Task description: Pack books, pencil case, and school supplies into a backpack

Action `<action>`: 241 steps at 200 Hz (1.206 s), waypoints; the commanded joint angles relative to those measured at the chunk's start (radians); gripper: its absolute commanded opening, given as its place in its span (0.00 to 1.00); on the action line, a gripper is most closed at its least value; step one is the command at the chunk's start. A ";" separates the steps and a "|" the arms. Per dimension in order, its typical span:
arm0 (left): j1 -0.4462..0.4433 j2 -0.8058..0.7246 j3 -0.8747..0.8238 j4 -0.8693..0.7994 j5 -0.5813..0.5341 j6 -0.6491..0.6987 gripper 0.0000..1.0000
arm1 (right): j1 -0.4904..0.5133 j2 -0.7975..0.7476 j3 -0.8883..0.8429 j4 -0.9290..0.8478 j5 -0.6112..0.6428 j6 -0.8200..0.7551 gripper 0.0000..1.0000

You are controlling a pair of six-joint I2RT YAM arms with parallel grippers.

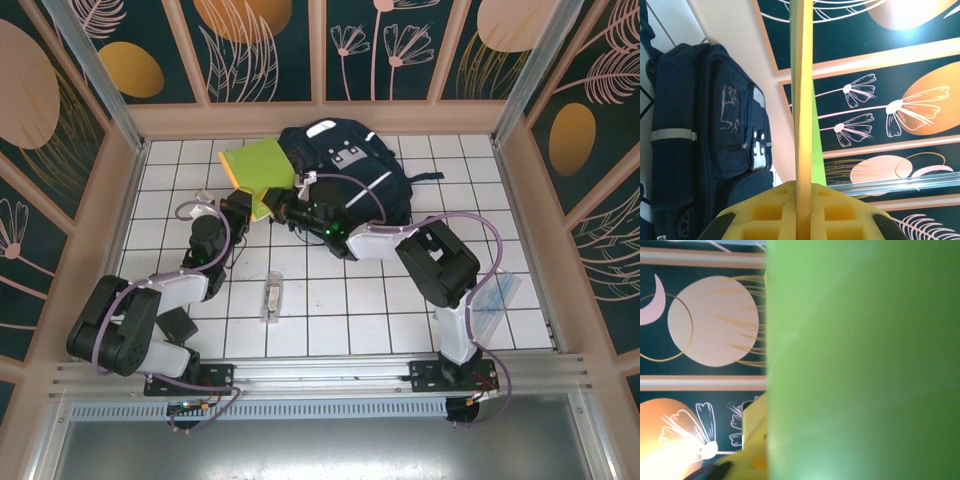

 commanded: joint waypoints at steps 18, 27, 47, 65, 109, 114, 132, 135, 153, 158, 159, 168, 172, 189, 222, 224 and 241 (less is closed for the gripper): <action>-0.024 0.012 0.051 -0.011 0.050 0.000 0.60 | -0.057 -0.045 -0.022 0.042 0.047 -0.030 0.00; -0.024 0.000 0.056 -0.051 0.053 0.019 0.69 | -0.076 -0.069 -0.044 0.030 0.047 -0.047 0.00; -0.026 -0.042 0.063 -0.146 0.040 0.092 0.81 | -0.127 -0.136 -0.071 -0.072 0.021 -0.136 0.00; -0.027 -0.059 0.102 -0.251 0.051 0.187 0.84 | -0.180 -0.202 -0.091 -0.204 -0.015 -0.243 0.00; -0.057 0.097 0.354 -0.533 0.227 0.456 0.79 | -0.351 -0.371 -0.128 -0.623 -0.027 -0.543 0.00; -0.068 0.119 0.392 -0.571 0.236 0.488 0.78 | -0.369 -0.387 -0.128 -0.673 -0.021 -0.577 0.00; -0.112 0.215 0.532 -0.722 0.246 0.609 0.77 | -0.436 -0.431 -0.122 -0.834 -0.001 -0.679 0.00; -0.122 0.231 0.560 -0.746 0.246 0.628 0.76 | -0.448 -0.439 -0.121 -0.857 0.001 -0.691 0.00; -0.168 0.342 0.695 -0.880 0.247 0.730 0.75 | -0.518 -0.475 -0.127 -0.961 0.007 -0.749 0.00; -0.180 0.369 0.735 -0.916 0.248 0.754 0.75 | -0.537 -0.486 -0.132 -0.982 0.009 -0.760 0.00; -0.183 0.374 0.742 -0.923 0.248 0.758 0.75 | -0.541 -0.488 -0.134 -0.984 0.011 -0.762 0.00; -0.206 0.420 0.803 -0.978 0.244 0.799 0.74 | -0.572 -0.511 -0.149 -1.012 0.016 -0.776 0.00; -0.216 0.439 0.826 -1.002 0.242 0.819 0.74 | -0.588 -0.522 -0.156 -1.019 0.020 -0.781 0.00; -0.263 0.513 0.932 -1.096 0.221 0.890 0.74 | -0.650 -0.573 -0.198 -1.034 0.034 -0.791 0.00; -0.360 0.649 1.105 -1.243 0.167 1.008 0.74 | -0.772 -0.680 -0.294 -1.010 0.051 -0.771 0.00; -0.367 0.657 1.116 -1.251 0.160 1.015 0.74 | -0.778 -0.687 -0.301 -1.003 0.049 -0.768 0.00; -0.411 0.714 1.188 -1.307 0.095 1.074 0.74 | -0.828 -0.732 -0.355 -0.960 0.017 -0.739 0.00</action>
